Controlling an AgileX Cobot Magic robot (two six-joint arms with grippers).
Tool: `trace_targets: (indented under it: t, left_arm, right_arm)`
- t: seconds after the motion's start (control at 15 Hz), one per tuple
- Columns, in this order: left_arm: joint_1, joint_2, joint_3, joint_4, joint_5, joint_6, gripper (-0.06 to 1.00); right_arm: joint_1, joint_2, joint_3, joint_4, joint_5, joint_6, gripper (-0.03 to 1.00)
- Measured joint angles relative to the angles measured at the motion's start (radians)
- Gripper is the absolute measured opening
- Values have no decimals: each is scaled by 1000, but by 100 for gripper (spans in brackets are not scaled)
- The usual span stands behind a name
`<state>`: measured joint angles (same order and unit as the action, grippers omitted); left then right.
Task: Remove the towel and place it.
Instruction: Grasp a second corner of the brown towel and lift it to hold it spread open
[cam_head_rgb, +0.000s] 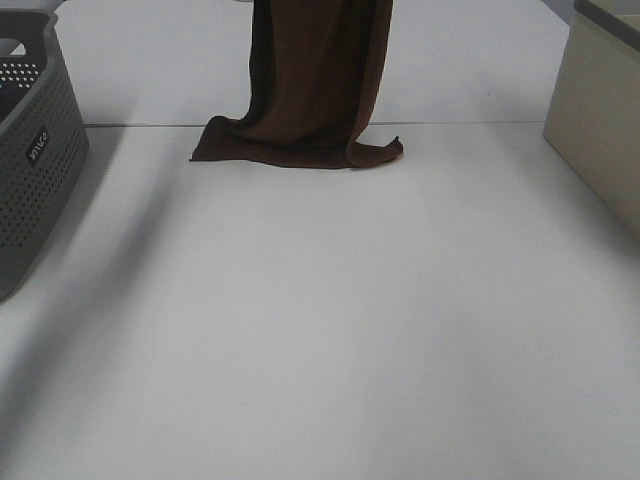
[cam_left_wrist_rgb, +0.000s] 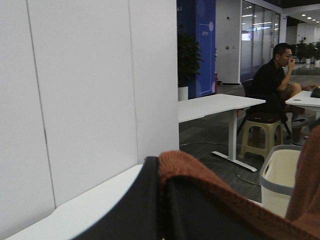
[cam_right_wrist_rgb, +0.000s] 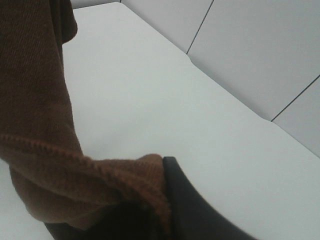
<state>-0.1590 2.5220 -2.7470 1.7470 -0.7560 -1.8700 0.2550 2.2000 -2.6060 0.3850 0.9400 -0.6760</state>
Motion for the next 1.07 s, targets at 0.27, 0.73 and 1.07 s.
trace_targets:
  t: [0.27, 0.73, 1.07]
  left_arm:
    - [0, 0, 0, 1, -138, -28, 0]
    - [0, 0, 0, 5, -68, -49, 0]
    - [0, 0, 0, 5, 90, 36, 0]
  right_arm:
    - [0, -8, 0, 0, 7, 0, 1]
    - [0, -10, 0, 0, 8, 0, 1]
    - [0, -10, 0, 0, 8, 0, 1]
